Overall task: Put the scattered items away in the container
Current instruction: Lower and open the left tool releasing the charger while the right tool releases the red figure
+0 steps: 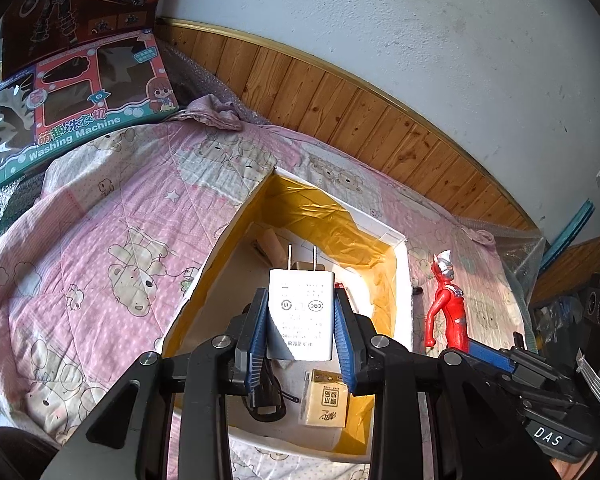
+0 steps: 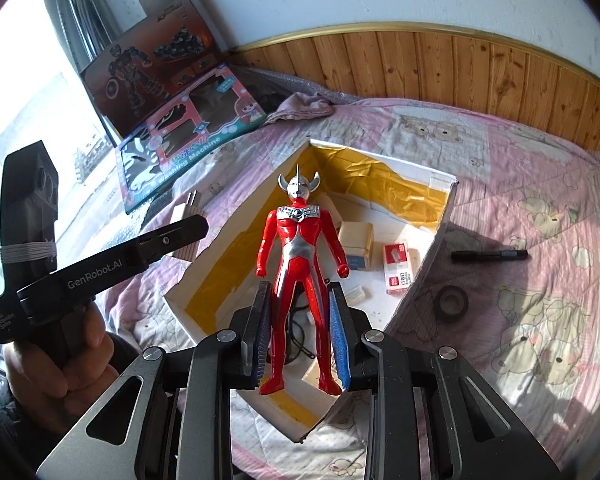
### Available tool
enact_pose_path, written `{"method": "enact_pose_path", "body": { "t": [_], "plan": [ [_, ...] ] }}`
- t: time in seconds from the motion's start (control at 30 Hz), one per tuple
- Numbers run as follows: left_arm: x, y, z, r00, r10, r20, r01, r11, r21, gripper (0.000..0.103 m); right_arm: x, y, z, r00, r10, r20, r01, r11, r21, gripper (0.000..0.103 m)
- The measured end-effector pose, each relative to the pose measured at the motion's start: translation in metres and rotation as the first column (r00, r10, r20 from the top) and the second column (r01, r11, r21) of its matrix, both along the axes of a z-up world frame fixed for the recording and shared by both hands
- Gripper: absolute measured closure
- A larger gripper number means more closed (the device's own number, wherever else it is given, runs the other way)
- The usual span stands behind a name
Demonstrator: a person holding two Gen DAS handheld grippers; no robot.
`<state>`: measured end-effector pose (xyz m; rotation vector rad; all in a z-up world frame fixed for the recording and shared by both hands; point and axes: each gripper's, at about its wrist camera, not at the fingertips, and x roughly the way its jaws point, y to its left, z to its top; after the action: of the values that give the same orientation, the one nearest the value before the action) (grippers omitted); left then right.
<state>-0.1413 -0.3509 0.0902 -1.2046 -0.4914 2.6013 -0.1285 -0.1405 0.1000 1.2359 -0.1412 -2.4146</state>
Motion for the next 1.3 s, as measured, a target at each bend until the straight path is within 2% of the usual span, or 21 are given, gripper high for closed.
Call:
{"method": "enact_pose_path", "body": {
  "t": [0.4, 0.73, 0.83, 1.0, 1.3],
  "plan": [
    [-0.029, 0.023, -0.003, 0.998, -0.056, 0.019, 0.056, 0.998, 0.001, 0.071, -0.052, 0.014, -0.002, 1.0, -0.021, -0.001, 0.021, 0.999, 0.04, 0.075],
    [-0.028, 0.074, -0.037, 0.982, -0.145, 0.125, 0.14, 0.989, 0.045, 0.071, -0.087, 0.009, -0.004, 0.999, 0.045, -0.01, -0.043, 0.992, 0.119, 0.075],
    [-0.027, 0.079, -0.051, 0.976, -0.12, 0.181, 0.108, 0.991, 0.076, 0.071, -0.096, 0.007, -0.008, 0.998, 0.07, 0.0, -0.07, 0.989, 0.134, 0.075],
    [-0.026, 0.077, -0.073, 0.962, -0.035, 0.272, 0.002, 0.992, 0.122, 0.071, -0.11, -0.004, -0.018, 0.988, 0.152, 0.03, -0.155, 0.974, 0.165, 0.075],
    [-0.028, 0.087, -0.093, 0.931, 0.023, 0.364, -0.096, 0.978, 0.185, 0.071, -0.141, -0.026, -0.037, 0.95, 0.302, 0.086, -0.314, 0.915, 0.255, 0.075]
  ]
}}
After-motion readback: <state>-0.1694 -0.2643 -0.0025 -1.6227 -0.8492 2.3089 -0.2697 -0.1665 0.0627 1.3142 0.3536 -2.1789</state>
